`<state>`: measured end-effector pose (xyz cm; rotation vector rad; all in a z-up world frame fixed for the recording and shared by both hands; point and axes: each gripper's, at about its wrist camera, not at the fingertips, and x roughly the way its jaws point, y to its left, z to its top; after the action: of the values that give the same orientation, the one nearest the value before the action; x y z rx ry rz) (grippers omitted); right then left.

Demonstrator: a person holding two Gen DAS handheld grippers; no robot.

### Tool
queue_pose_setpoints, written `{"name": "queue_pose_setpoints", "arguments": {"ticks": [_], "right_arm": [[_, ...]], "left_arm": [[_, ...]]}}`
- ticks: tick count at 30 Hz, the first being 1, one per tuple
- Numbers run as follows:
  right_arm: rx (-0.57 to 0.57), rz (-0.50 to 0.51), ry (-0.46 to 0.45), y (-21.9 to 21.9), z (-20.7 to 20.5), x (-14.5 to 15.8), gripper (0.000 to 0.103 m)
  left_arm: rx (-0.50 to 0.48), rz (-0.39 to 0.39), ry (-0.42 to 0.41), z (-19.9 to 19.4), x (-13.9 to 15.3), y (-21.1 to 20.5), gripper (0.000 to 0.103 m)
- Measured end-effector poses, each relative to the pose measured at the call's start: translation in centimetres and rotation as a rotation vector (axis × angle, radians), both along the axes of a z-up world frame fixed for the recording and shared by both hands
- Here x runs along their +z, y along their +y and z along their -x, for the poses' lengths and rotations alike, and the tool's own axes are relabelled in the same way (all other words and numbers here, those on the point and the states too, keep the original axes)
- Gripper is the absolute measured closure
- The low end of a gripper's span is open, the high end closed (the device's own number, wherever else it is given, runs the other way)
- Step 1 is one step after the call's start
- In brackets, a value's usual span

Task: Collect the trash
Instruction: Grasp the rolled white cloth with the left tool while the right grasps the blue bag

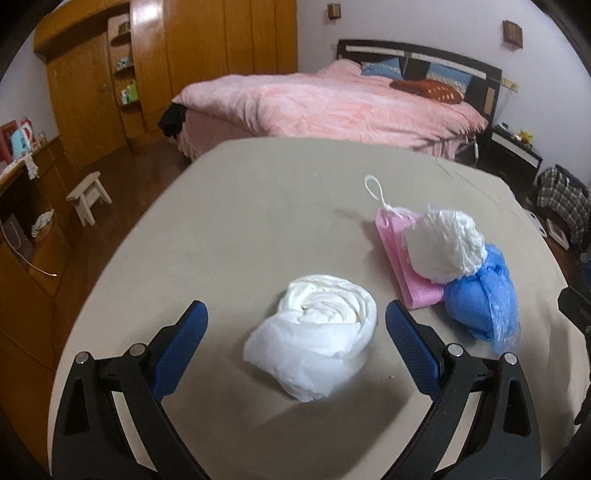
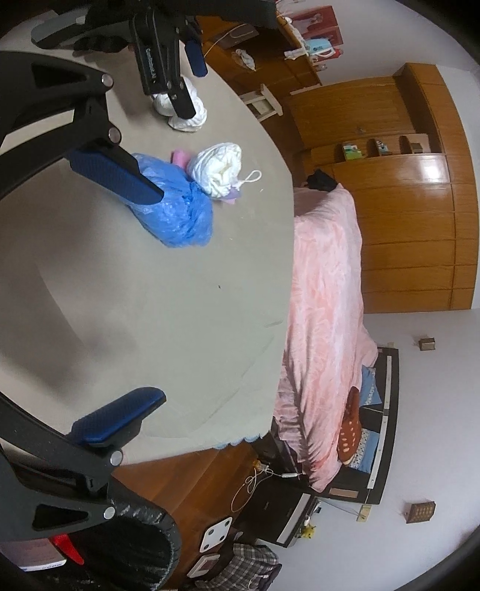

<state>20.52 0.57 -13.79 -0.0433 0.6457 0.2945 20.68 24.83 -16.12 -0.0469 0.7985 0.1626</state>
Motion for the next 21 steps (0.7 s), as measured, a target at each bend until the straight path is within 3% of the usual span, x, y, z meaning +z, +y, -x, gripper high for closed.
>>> {"name": "queue_pose_setpoints", "arguments": {"ticks": [2,6,10,21], "right_arm": [[0.003,-0.003,0.007,0.1,-0.2,-0.1,0.006],[0.006,-0.008,0.023,0.5,-0.6,-0.2,0.006],[0.016,-0.012,0.036,1.3,-1.1,-0.2,0.006],[0.084,-0.016,0.08,5.0,-2.4,-0.7,0.006]], "left_arm": [[-0.014,0.018,0.026,-0.4,-0.4,0.1,0.028],[-0.051,0.051,0.042,-0.8,-1.0,0.3,0.053],[-0.057,0.045,0.021,-0.5,-0.7,-0.1,0.059],[0.006,0.022,-0.06,1.4,1.7,0.3,0.06]]}}
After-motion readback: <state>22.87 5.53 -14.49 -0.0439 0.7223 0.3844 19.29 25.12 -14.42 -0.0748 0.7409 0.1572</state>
